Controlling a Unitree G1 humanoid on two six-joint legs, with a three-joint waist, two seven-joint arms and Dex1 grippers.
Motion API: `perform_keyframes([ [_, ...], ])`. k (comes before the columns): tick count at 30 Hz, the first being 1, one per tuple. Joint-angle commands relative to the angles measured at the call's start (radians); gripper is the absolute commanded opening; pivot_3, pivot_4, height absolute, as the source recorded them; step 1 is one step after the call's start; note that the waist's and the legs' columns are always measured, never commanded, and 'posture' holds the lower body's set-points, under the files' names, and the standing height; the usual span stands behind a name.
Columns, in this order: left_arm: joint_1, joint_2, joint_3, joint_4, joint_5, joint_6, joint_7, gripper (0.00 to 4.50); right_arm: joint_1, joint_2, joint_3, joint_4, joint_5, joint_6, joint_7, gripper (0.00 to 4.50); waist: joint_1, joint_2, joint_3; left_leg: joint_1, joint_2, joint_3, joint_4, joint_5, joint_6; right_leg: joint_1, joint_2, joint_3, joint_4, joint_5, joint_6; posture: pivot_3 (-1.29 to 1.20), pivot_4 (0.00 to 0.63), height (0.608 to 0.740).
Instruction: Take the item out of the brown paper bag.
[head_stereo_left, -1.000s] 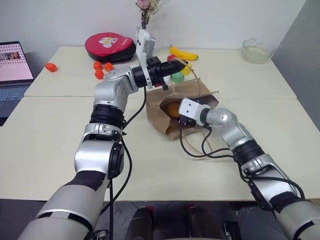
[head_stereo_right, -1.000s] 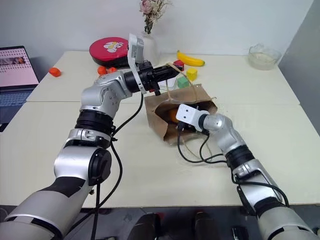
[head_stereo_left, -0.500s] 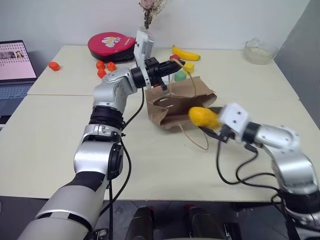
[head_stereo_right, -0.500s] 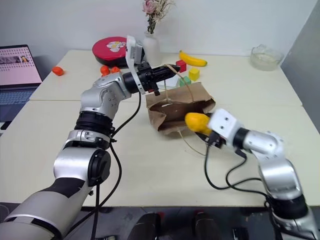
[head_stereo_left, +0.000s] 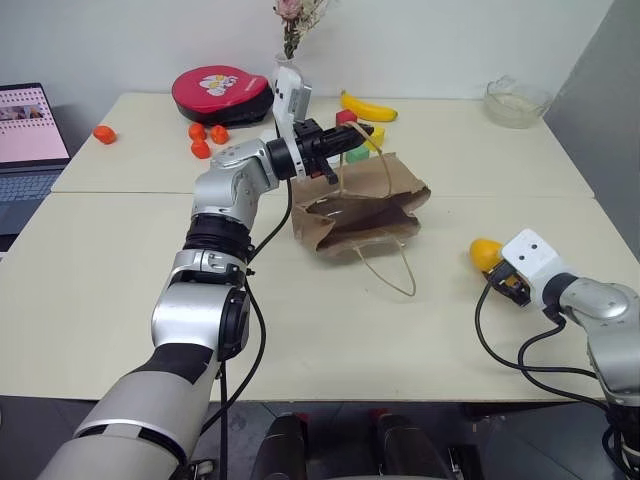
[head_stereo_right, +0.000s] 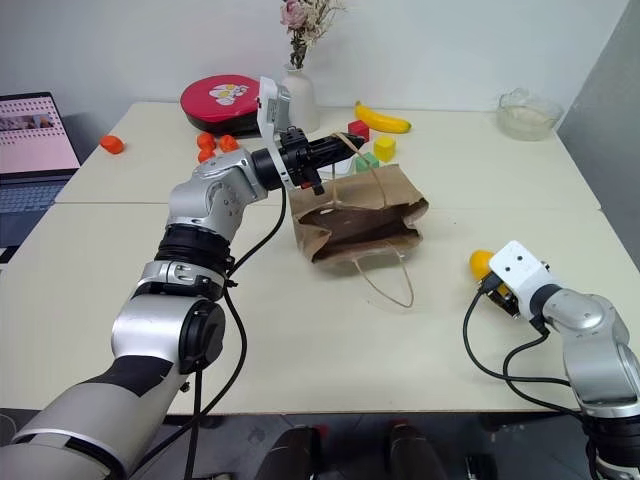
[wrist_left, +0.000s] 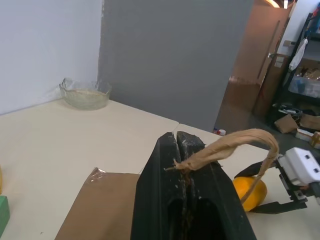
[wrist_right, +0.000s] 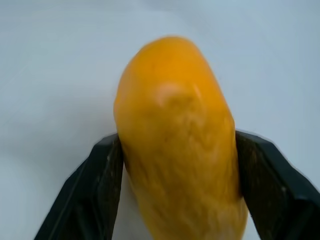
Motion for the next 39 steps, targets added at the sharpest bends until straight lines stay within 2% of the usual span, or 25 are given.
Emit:
perform_keyframes([
  [1, -0.035, 0.005, 0.002, -0.017, -0.004, -0.021, -0.002, 0.00, -0.009, -0.013, -0.022, 0.011, 0.033, 0.017, 0.013, 3.85, 0.000, 0.000, 0.000, 0.000, 0.000, 0.000, 0.000, 0.000, 0.000, 0.000, 0.000, 0.000, 0.000, 0.000, 0.000, 0.00, 0.150, 0.740],
  [3, -0.031, 0.007, 0.001, -0.021, -0.004, -0.019, -0.002, 0.00, -0.008, -0.018, -0.030, 0.006, 0.043, 0.017, 0.016, 4.45, 0.001, 0.000, 0.000, 0.000, 0.000, 0.000, 0.000, 0.000, 0.000, 0.000, 0.000, 0.000, 0.000, 0.000, 0.000, 0.00, 0.150, 0.740],
  [7, -0.027, 0.011, 0.003, -0.027, -0.003, -0.019, 0.008, 0.00, -0.001, -0.033, -0.065, -0.056, 0.056, -0.012, 0.010, 4.45, 0.001, 0.000, 0.000, 0.000, 0.000, 0.000, 0.000, 0.000, 0.000, 0.000, 0.000, 0.000, 0.000, 0.000, 0.000, 0.00, 0.150, 0.740],
  [14, -0.042, 0.037, 0.024, 0.012, 0.008, -0.053, 0.065, 0.00, -0.002, -0.004, -0.114, -0.351, 0.066, 0.094, -0.044, 4.45, 0.000, 0.000, 0.000, 0.000, 0.000, -0.001, 0.000, 0.000, 0.000, 0.000, 0.000, -0.001, 0.000, 0.000, 0.000, 0.00, 0.150, 0.740],
  [18, -0.073, 0.046, 0.015, 0.113, 0.068, -0.142, 0.180, 0.00, -0.008, 0.131, -0.096, -0.463, 0.099, 0.196, -0.131, 4.45, 0.002, 0.000, 0.000, 0.000, 0.000, -0.002, 0.000, 0.000, 0.000, 0.000, 0.001, -0.001, 0.000, 0.000, 0.000, 0.00, 0.150, 0.740],
  [23, -0.105, 0.062, 0.014, 0.226, 0.119, -0.217, 0.263, 0.00, 0.037, 0.251, -0.030, -0.462, 0.073, 0.208, -0.228, 4.45, 0.006, 0.000, 0.000, 0.000, -0.001, -0.001, 0.000, 0.000, 0.000, 0.000, -0.001, 0.000, 0.000, 0.000, 0.000, 0.00, 0.150, 0.740],
  [24, -0.109, 0.066, 0.011, 0.239, 0.127, -0.225, 0.266, 0.40, 0.044, 0.268, -0.021, -0.459, 0.072, 0.206, -0.243, 4.50, 0.006, 0.000, 0.000, 0.000, -0.001, -0.001, 0.000, 0.000, 0.000, 0.000, -0.001, 0.000, 0.000, 0.000, 0.000, 0.00, 0.150, 0.740],
  [26, -0.113, 0.080, 0.004, 0.253, 0.139, -0.230, 0.257, 0.79, 0.065, 0.301, -0.004, -0.449, 0.067, 0.195, -0.271, 4.50, 0.006, 0.000, 0.000, 0.000, -0.001, -0.001, 0.000, 0.000, 0.000, 0.000, -0.001, -0.001, 0.000, 0.000, 0.000, 0.00, 0.150, 0.740],
  [32, -0.095, 0.123, -0.004, 0.240, 0.165, -0.240, 0.235, 2.71, 0.096, 0.330, 0.009, -0.427, 0.068, 0.167, -0.306, 4.50, 0.004, 0.000, 0.000, -0.001, 0.000, -0.001, 0.000, 0.000, 0.000, -0.001, 0.000, -0.001, 0.001, 0.000, 0.000, 0.00, 0.150, 0.740],
  [37, -0.046, 0.169, 0.007, 0.117, 0.155, -0.224, 0.220, 4.35, 0.119, 0.343, 0.015, -0.424, 0.074, 0.142, -0.323, 4.50, 0.004, 0.000, 0.000, -0.001, 0.000, -0.001, 0.000, 0.000, 0.000, -0.001, 0.000, -0.001, 0.001, 0.000, 0.000, 0.00, 0.150, 0.740],
  [39, 0.052, 0.198, 0.008, -0.057, 0.159, -0.224, 0.248, 4.46, 0.158, 0.378, 0.017, -0.449, 0.079, 0.113, -0.347, 4.50, 0.001, 0.000, 0.000, 0.000, 0.002, -0.001, -0.001, 0.000, 0.000, -0.002, 0.000, 0.000, 0.001, 0.000, 0.000, 0.00, 0.150, 0.740],
])
